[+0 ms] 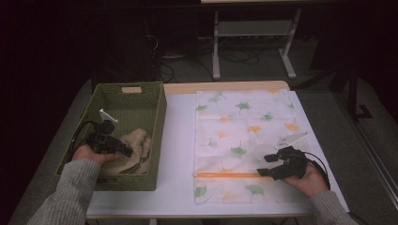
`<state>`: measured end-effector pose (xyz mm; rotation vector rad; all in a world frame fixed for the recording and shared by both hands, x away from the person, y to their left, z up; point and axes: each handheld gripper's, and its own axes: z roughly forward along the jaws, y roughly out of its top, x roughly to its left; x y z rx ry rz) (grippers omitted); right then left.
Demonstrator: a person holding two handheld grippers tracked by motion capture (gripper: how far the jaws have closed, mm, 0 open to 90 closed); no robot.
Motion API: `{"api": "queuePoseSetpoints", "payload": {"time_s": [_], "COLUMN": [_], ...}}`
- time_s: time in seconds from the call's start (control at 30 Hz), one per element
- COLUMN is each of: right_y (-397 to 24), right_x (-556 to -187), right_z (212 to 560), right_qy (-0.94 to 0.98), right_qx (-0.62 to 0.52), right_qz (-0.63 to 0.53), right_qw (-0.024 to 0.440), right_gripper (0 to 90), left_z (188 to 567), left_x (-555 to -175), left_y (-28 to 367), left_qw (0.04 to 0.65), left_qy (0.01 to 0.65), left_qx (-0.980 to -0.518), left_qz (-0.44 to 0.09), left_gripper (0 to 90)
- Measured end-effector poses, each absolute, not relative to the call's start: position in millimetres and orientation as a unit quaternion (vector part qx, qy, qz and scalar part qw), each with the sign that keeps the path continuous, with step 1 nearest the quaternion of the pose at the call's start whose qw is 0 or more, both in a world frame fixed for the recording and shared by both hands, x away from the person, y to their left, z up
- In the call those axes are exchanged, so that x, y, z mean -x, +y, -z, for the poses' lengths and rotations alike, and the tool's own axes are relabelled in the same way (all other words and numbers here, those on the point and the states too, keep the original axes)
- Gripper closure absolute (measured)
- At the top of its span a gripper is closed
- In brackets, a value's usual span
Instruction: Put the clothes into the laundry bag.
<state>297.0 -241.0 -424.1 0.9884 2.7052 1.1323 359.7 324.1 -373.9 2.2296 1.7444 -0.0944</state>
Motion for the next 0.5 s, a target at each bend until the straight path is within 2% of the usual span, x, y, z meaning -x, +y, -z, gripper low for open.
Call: {"api": "queuePoseSetpoints", "payload": {"time_s": [0.1, 0.27, 0.37, 0.5], "right_y": [-239.8, -237.2, -236.9, -237.2], "right_x": [-296.8, -296.7, -296.7, -296.7], "right_z": [424.4, 423.8, 423.4, 423.2], "right_qy": [0.875, 0.877, 0.876, 0.877], "right_qx": [-0.315, -0.312, -0.311, -0.309], "right_qz": [-0.366, -0.365, -0.367, -0.368], "right_qw": [0.025, 0.023, 0.023, 0.022], "right_gripper": [33.1, 33.2, 33.4, 33.9], "left_z": [375.8, 379.5, 382.1, 382.4], "left_x": [-360.7, -364.7, -365.7, -365.6], "left_y": [321.2, 317.6, 315.0, 315.0], "left_qw": [0.139, 0.114, 0.107, 0.109], "left_qy": [0.605, 0.597, 0.594, 0.588], "left_qx": [-0.784, -0.794, -0.797, -0.801], "left_qz": [0.029, 0.022, 0.018, 0.018], "left_gripper": [47.6, 67.2, 75.9, 81.5]}}
